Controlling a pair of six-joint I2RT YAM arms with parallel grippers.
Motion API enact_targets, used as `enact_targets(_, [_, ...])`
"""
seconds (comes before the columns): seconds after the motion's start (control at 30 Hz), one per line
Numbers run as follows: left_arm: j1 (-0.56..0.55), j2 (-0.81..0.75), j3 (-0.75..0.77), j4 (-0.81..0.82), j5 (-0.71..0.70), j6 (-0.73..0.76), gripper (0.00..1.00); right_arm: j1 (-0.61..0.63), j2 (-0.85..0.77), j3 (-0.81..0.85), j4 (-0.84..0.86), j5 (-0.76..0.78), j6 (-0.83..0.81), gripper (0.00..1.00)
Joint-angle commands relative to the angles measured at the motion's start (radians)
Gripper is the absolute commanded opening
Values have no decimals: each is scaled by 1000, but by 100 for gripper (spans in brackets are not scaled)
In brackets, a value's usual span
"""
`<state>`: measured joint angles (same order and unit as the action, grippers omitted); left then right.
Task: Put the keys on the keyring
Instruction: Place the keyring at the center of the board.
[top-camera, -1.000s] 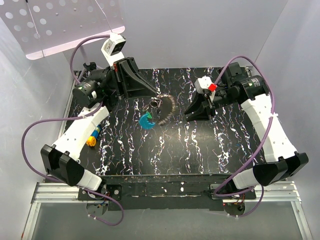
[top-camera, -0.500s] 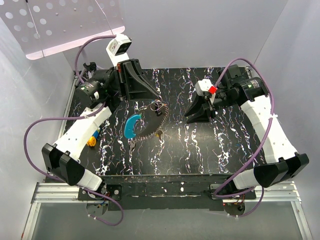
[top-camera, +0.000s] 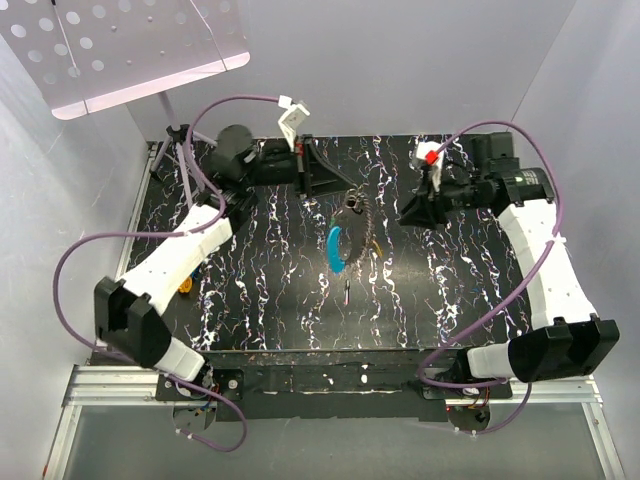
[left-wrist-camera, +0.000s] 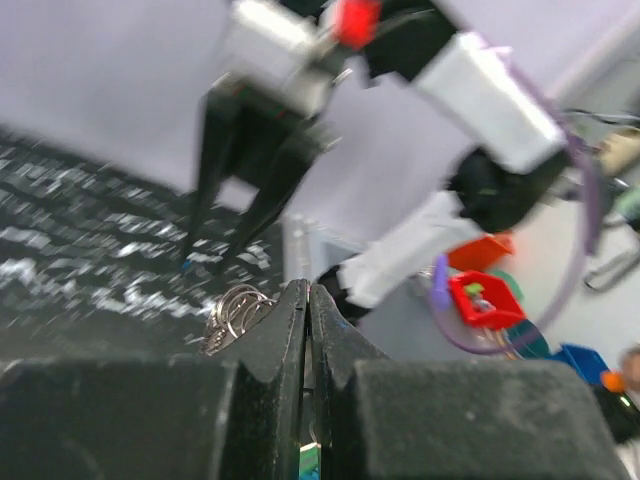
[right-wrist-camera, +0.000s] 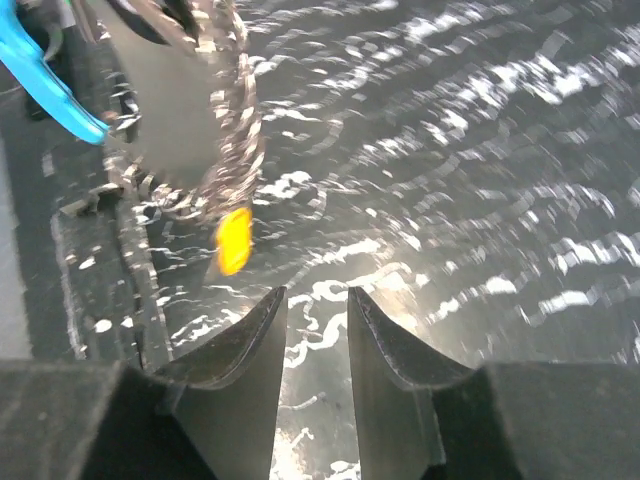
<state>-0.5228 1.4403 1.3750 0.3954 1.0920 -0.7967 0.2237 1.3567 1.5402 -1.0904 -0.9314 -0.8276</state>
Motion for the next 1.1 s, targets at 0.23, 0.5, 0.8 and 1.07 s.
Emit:
enact_targets(0.23, [64, 533, 372, -472, -463, 323, 0, -211, -77, -216, 333, 48, 269, 40])
enact_targets(0.5, [99, 839, 761, -637, -601, 373, 0, -265, -103, -302, 409, 13, 294, 41])
enact_targets(0.8, [106, 552, 444, -618, -691, 528, 35, -296, -108, -342, 426, -3, 294, 41])
enact_targets(1.07, [191, -68, -89, -534, -695, 579, 85, -316, -140, -347, 422, -14, 289, 41])
